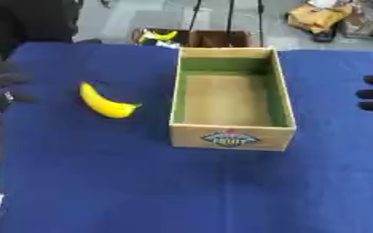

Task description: Pick up objects on the table and place them in the box.

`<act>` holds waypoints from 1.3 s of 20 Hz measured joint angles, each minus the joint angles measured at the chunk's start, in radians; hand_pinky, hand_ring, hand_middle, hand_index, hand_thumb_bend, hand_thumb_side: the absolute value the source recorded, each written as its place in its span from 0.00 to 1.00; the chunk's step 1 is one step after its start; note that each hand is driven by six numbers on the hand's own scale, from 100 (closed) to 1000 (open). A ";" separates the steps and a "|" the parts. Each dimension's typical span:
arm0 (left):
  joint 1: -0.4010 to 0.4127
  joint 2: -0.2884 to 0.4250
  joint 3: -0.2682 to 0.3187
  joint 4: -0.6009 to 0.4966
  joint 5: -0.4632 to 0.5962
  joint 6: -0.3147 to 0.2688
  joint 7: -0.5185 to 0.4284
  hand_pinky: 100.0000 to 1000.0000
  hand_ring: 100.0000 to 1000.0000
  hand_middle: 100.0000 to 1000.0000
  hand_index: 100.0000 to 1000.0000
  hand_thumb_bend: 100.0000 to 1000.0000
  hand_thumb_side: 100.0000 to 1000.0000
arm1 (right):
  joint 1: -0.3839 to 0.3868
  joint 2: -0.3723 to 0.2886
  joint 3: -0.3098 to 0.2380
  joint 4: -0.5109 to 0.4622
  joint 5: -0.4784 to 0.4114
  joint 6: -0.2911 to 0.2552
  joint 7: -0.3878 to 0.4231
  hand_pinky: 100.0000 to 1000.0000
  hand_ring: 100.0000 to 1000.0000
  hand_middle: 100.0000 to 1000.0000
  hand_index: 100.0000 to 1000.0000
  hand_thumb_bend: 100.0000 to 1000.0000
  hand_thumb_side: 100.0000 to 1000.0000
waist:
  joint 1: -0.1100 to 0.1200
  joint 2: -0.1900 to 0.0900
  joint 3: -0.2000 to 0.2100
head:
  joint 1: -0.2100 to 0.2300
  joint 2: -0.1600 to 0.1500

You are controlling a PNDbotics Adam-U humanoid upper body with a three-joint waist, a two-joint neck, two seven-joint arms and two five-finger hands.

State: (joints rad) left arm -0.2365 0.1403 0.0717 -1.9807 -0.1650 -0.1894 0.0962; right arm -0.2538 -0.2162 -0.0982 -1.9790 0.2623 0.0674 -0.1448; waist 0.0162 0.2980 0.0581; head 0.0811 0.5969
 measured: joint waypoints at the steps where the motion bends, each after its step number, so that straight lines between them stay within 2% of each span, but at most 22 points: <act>1: 0.000 0.000 0.000 0.000 -0.001 0.001 -0.001 0.50 0.69 0.71 0.86 0.00 1.00 | 0.000 0.000 0.000 0.000 0.000 0.000 0.000 0.64 0.66 0.69 0.85 0.00 1.00 | 0.000 0.000 0.000 | 0.000 0.000; 8: -0.001 0.004 0.010 0.000 -0.051 0.004 0.006 0.50 0.70 0.71 0.86 0.00 1.00 | 0.008 0.000 0.000 0.000 0.000 0.003 0.004 0.64 0.66 0.69 0.85 0.00 1.00 | 0.006 0.000 0.000 | 0.000 -0.002; 13: -0.021 0.073 0.013 0.000 -0.138 0.001 0.015 0.51 0.70 0.71 0.86 0.00 1.00 | 0.009 0.000 0.001 0.000 0.000 0.003 0.006 0.64 0.66 0.69 0.85 0.00 1.00 | 0.009 0.000 -0.001 | -0.001 -0.002; 14: -0.023 0.085 0.013 0.000 -0.146 0.001 0.016 0.51 0.71 0.71 0.86 0.03 1.00 | 0.010 0.000 0.001 0.000 0.000 0.003 0.006 0.64 0.66 0.69 0.85 0.00 1.00 | 0.010 -0.001 -0.002 | -0.001 -0.002; 16: -0.034 0.136 0.013 0.000 -0.170 0.005 0.012 0.51 0.71 0.71 0.82 0.02 1.00 | 0.014 0.000 0.001 0.000 0.000 0.004 0.007 0.64 0.66 0.69 0.85 0.00 1.00 | 0.014 -0.003 -0.004 | -0.002 -0.001; 19: -0.051 0.253 0.012 0.000 -0.220 0.031 -0.034 0.52 0.71 0.71 0.82 0.00 1.00 | 0.017 0.000 0.002 0.000 0.000 0.004 0.009 0.64 0.66 0.69 0.85 0.00 1.00 | 0.019 -0.007 -0.010 | -0.005 0.000; 22: -0.064 0.343 0.007 0.000 -0.270 0.060 -0.111 0.53 0.72 0.71 0.85 0.00 1.00 | 0.017 0.000 0.006 0.000 0.000 0.004 0.011 0.64 0.66 0.69 0.85 0.00 1.00 | 0.020 -0.008 -0.013 | -0.005 0.000; 26: -0.098 0.434 -0.011 0.000 -0.329 0.093 -0.225 0.55 0.73 0.71 0.83 0.00 1.00 | 0.018 -0.001 0.007 0.000 0.000 0.004 0.013 0.64 0.66 0.69 0.85 0.00 1.00 | 0.023 -0.009 -0.017 | -0.005 0.000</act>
State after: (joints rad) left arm -0.3349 0.5745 0.0604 -1.9803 -0.4943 -0.0966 -0.1290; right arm -0.2358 -0.2176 -0.0914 -1.9790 0.2623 0.0716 -0.1314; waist 0.0391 0.2893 0.0414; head 0.0762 0.5973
